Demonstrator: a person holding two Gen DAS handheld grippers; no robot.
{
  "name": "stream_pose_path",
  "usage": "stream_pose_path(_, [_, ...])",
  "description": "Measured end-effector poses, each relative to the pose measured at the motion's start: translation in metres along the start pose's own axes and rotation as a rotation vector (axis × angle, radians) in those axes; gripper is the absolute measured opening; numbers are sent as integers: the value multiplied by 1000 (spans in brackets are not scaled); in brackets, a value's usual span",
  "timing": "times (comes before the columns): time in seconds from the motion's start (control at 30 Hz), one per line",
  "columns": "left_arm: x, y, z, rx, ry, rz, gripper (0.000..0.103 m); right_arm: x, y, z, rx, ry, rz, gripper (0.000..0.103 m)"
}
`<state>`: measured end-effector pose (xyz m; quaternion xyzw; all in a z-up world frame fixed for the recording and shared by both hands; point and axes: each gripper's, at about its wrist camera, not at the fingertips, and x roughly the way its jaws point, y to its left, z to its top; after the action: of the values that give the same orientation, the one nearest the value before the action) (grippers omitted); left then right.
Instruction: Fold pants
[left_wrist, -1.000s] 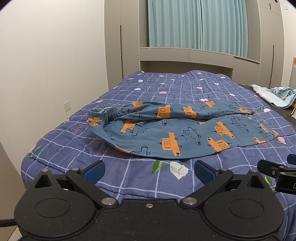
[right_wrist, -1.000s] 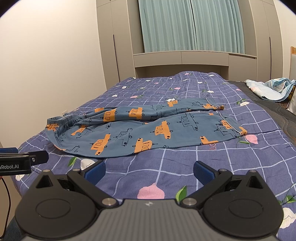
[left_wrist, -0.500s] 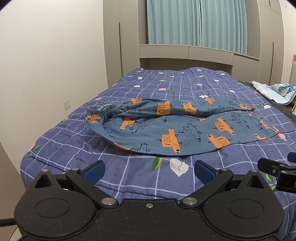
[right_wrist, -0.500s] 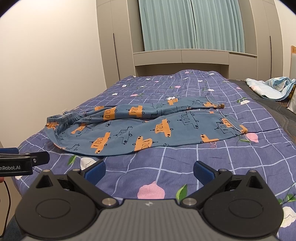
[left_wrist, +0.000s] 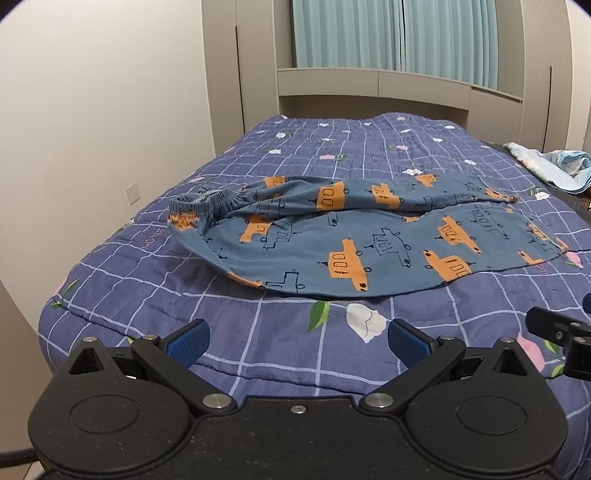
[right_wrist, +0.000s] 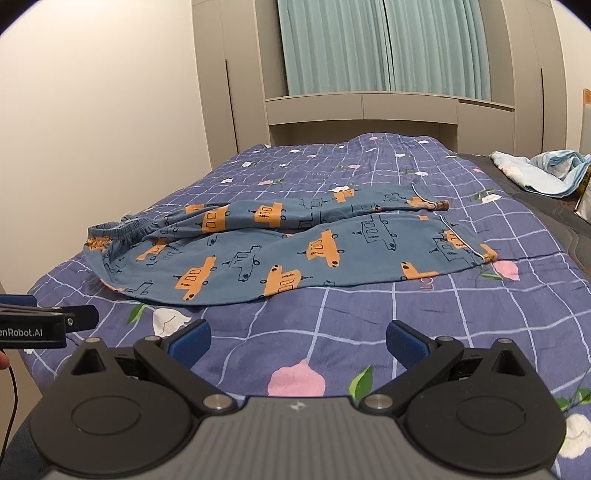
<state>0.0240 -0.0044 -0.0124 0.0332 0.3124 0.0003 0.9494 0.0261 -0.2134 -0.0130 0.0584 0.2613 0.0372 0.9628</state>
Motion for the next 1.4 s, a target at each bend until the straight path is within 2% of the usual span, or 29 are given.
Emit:
stream_pose_path(0.6, [51, 15, 49, 1, 74, 32, 102, 37, -13, 28, -33, 9, 38, 103])
stream_pose_path(0.73, [67, 25, 68, 40, 76, 41, 102, 55, -19, 38, -39, 38, 77, 103])
stream_pose_path(0.87, [85, 43, 98, 89, 44, 55, 102, 78, -25, 61, -72, 66, 138, 103])
stream_pose_path(1.1, [141, 84, 165, 173, -18, 100, 102, 142, -38, 125, -165, 110, 218, 103])
stream_pose_path(1.3, [224, 108, 211, 289, 13, 19, 102, 229, -49, 173, -222, 184, 229, 103])
stream_pose_path(1.4, [264, 115, 225, 294, 37, -29, 102, 275, -55, 192, -229, 213, 233, 103])
